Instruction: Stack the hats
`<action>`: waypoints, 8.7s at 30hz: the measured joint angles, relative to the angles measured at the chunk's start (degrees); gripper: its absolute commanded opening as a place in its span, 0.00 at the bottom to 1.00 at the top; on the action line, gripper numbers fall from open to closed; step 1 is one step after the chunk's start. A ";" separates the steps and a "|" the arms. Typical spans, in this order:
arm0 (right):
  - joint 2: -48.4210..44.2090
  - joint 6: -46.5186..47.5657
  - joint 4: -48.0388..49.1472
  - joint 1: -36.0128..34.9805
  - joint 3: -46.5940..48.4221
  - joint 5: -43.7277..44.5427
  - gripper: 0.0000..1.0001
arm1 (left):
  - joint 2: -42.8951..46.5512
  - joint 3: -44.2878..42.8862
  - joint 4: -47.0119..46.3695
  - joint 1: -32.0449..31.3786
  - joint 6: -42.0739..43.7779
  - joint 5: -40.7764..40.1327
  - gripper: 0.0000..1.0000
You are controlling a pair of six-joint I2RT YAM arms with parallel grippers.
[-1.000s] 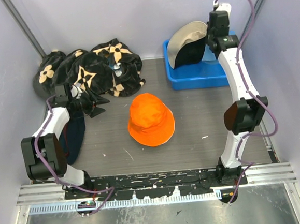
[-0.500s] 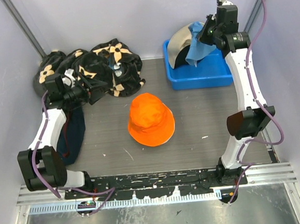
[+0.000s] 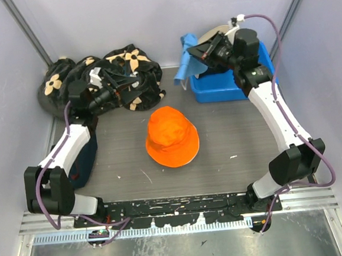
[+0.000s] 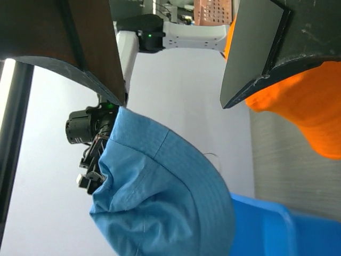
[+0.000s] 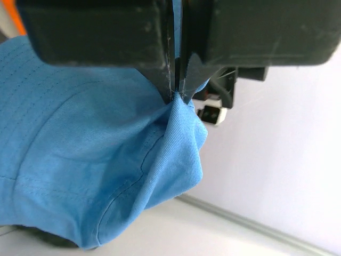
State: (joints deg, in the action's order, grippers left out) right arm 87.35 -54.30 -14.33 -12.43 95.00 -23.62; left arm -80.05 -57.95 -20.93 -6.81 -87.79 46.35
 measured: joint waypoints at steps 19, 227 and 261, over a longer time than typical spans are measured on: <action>-4.59 -12.28 25.55 -11.65 -9.18 6.97 0.01 | 3.63 10.32 -19.02 -7.82 -21.07 -16.48 0.85; -23.96 -52.35 61.92 -9.60 -78.58 -2.38 0.01 | 15.15 12.41 20.72 -6.75 21.11 -3.96 0.00; -27.36 -44.46 52.43 1.86 -80.04 -13.73 0.01 | 10.08 26.45 14.78 -2.99 25.20 -2.58 0.00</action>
State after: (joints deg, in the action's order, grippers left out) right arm 59.99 -98.76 38.11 -10.57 14.96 -37.34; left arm -69.97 -31.51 -6.15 -9.80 -62.59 43.77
